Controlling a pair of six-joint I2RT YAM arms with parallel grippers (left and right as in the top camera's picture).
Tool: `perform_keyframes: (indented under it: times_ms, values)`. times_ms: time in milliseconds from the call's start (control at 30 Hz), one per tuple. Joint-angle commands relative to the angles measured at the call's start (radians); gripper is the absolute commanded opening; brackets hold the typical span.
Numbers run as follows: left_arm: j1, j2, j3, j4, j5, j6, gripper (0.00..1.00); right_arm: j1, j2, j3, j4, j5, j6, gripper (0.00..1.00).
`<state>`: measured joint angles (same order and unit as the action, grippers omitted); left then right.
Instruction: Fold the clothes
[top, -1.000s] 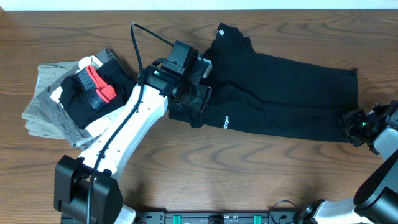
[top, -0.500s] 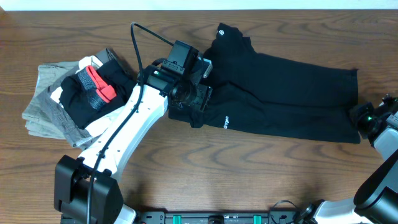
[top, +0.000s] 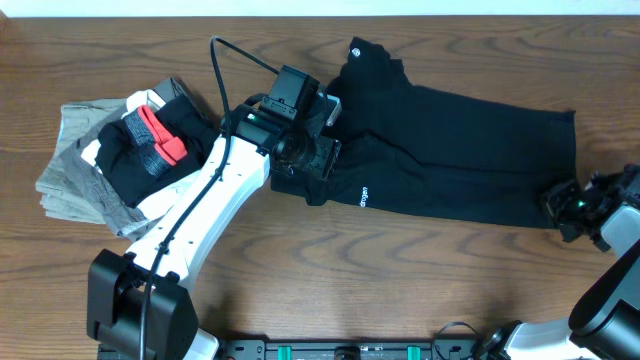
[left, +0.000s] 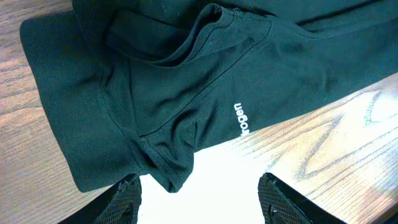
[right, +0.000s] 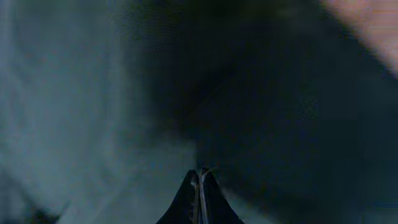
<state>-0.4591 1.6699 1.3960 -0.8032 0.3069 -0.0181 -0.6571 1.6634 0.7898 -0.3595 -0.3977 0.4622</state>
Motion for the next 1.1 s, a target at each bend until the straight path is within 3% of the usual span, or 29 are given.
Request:
perform_keyframes:
  times_ms: [0, 467, 700, 1067]
  values:
    - [0.003, -0.004, 0.014, 0.003, -0.012, 0.018, 0.63, -0.011, 0.006, 0.002, 0.029, 0.109, -0.023, 0.02]
    - [0.003, -0.004, 0.014, 0.010, -0.012, 0.018, 0.63, -0.009, 0.107, 0.000, 0.195, 0.098, 0.035, 0.01]
    - [0.003, -0.004, 0.014, 0.003, -0.012, 0.018, 0.63, -0.011, 0.150, 0.001, 0.442, -0.176, 0.075, 0.01]
    - [0.003, -0.004, 0.014, -0.005, -0.012, 0.018, 0.63, -0.045, 0.147, 0.001, 0.618, -0.199, 0.151, 0.00]
